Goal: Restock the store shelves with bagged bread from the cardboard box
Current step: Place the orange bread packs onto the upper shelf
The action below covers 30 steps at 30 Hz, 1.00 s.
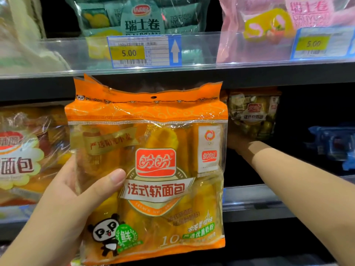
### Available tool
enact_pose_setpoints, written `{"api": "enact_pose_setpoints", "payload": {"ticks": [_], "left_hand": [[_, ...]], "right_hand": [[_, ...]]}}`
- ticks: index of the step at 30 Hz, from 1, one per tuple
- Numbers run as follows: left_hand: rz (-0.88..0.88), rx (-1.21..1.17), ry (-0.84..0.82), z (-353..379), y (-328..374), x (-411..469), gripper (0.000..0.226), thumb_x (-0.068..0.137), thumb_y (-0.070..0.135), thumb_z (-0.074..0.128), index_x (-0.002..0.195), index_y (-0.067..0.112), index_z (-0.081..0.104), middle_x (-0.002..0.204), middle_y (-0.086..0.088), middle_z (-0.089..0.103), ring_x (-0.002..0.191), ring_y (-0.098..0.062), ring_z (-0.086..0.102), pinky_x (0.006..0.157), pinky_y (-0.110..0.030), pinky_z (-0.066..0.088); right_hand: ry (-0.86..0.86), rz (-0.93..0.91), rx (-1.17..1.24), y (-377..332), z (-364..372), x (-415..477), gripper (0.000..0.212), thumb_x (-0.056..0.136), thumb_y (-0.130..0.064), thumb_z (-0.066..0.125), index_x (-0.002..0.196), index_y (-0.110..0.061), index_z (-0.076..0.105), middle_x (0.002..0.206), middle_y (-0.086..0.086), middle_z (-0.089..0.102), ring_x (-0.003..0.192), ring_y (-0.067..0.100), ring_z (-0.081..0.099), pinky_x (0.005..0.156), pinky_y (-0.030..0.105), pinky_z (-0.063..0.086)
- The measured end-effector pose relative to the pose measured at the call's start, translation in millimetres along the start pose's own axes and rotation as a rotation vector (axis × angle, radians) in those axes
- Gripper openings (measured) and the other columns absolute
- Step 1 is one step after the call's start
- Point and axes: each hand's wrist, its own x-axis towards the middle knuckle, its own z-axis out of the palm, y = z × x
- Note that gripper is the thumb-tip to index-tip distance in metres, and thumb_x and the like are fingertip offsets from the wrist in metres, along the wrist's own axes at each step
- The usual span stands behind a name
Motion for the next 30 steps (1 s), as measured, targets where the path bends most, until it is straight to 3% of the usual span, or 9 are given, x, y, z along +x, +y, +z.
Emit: {"api": "enact_pose_setpoints", "payload": {"ticks": [3,5,7,10,13,17,20,26,30], "left_hand": [[-0.056,-0.07,0.008,15,9,-4,0.033,0.057,0.04,0.086,0.083,0.056,0.076,0.097,0.011,0.081,0.084,-0.01,0.079,0.055,-0.017,0.058],[-0.088,-0.107,0.014,16,10,-6,0.03,0.06,0.029,0.08,0.075,0.055,0.076,0.093,0.01,0.082,0.079,-0.008,0.079,0.052,-0.016,0.057],[-0.103,-0.107,-0.008,16,13,-6,0.044,0.043,0.049,0.096,0.082,0.054,0.077,0.098,0.008,0.082,0.083,-0.01,0.079,0.054,-0.018,0.058],[-0.09,-0.09,-0.033,17,14,-9,0.08,0.017,0.067,0.095,0.094,0.052,0.076,0.105,0.004,0.081,0.091,-0.016,0.079,0.059,-0.022,0.061],[-0.101,-0.118,-0.045,18,11,-9,0.082,0.016,0.065,0.096,0.094,0.051,0.076,0.106,0.003,0.081,0.09,-0.017,0.079,0.06,-0.027,0.062],[-0.117,-0.115,-0.047,17,5,-8,0.087,0.022,0.064,0.097,0.105,0.048,0.074,0.113,0.002,0.079,0.099,-0.022,0.078,0.068,-0.036,0.064],[-0.106,-0.12,-0.06,21,8,-6,0.075,0.033,0.054,0.099,0.104,0.05,0.074,0.116,0.005,0.078,0.101,-0.018,0.077,0.068,-0.027,0.063],[-0.108,-0.159,-0.059,45,12,-12,0.076,0.031,0.065,0.096,0.103,0.053,0.073,0.117,0.011,0.077,0.102,-0.009,0.076,0.072,-0.02,0.061],[-0.156,-0.154,-0.077,64,20,-21,0.084,0.042,0.059,0.097,0.119,0.044,0.068,0.122,0.007,0.076,0.11,-0.016,0.074,0.093,-0.044,0.055]], "right_hand": [[-0.08,0.039,-0.095,16,1,9,0.028,0.09,-0.037,0.072,0.108,-0.025,0.055,0.109,-0.002,0.061,0.107,0.022,0.058,0.097,0.038,0.048],[-0.144,0.101,-0.113,59,8,40,0.055,0.06,-0.067,0.077,0.097,-0.032,0.056,0.115,0.009,0.067,0.111,0.033,0.064,0.1,0.049,0.052],[-0.174,0.107,-0.092,86,11,61,0.088,0.034,-0.083,0.073,0.101,-0.026,0.059,0.116,0.017,0.068,0.107,0.038,0.066,0.096,0.056,0.054],[-0.17,0.095,-0.117,81,10,55,0.087,0.059,-0.068,0.072,0.126,-0.014,0.06,0.125,0.014,0.064,0.117,0.037,0.061,0.103,0.055,0.05],[-0.124,0.13,-0.12,82,9,57,0.104,0.048,-0.078,0.061,0.13,-0.013,0.059,0.125,0.01,0.065,0.116,0.033,0.062,0.102,0.053,0.051],[-0.171,0.116,-0.145,63,10,42,0.016,0.095,-0.036,0.066,0.102,-0.025,0.056,0.097,-0.004,0.056,0.106,0.026,0.054,0.108,0.054,0.045],[-0.157,0.122,-0.016,28,6,9,0.014,0.096,-0.03,0.063,0.088,-0.033,0.051,0.095,-0.005,0.054,0.106,0.027,0.052,0.11,0.053,0.044],[-0.169,0.133,-0.15,-30,-37,-63,0.041,0.104,-0.026,0.054,0.143,-0.014,0.051,0.144,0.008,0.054,0.131,0.029,0.052,0.102,0.033,0.042],[-0.064,0.167,0.13,-49,-71,-116,0.008,0.103,-0.014,0.055,0.097,-0.017,0.059,0.094,-0.001,0.061,0.095,0.021,0.061,0.073,0.021,0.048]]}}
